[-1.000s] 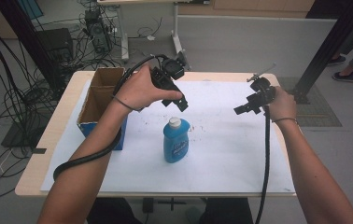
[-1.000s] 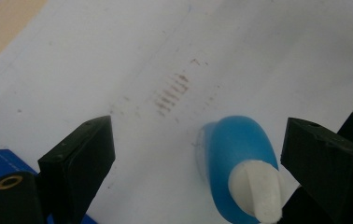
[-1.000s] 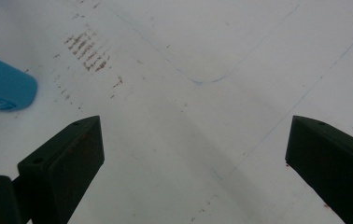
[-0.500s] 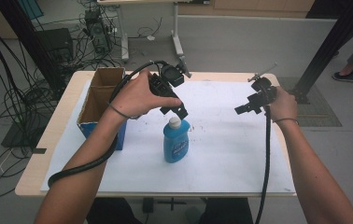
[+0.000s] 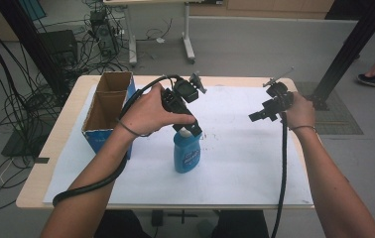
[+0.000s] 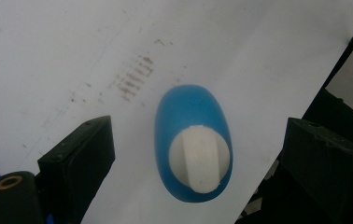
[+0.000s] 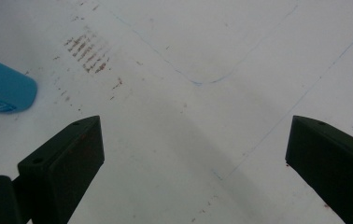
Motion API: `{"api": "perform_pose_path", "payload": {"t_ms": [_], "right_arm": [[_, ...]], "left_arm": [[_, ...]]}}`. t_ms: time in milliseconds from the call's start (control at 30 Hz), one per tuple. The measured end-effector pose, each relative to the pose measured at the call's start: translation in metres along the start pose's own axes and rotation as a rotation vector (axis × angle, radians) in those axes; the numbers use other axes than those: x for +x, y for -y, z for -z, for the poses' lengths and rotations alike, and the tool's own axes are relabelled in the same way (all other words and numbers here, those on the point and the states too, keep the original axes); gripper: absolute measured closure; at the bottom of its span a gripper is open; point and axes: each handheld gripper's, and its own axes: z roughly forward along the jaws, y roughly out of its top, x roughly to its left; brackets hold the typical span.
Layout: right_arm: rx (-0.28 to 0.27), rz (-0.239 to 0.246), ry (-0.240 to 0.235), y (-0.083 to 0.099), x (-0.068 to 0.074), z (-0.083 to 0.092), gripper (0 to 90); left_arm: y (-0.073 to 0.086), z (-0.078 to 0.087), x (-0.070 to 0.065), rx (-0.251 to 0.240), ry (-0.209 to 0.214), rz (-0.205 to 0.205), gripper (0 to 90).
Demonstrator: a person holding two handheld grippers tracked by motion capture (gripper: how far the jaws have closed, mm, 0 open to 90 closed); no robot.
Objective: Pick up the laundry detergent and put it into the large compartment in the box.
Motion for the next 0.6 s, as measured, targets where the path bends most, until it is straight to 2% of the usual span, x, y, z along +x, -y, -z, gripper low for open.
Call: {"api": "perform_pose_path", "payload": {"t_ms": [300, 600], "right_arm": [[-0.003, -0.001, 0.001, 0.0, 0.0, 0.0, 4.2], [-0.007, -0.002, -0.004, 0.0, 0.001, 0.0, 4.1]], "left_arm": [[0.004, -0.014, -0.003, 0.013, -0.005, 0.001, 10.2], [0.006, -0.026, -0.006, 0.037, -0.012, -0.016, 10.3]]}}
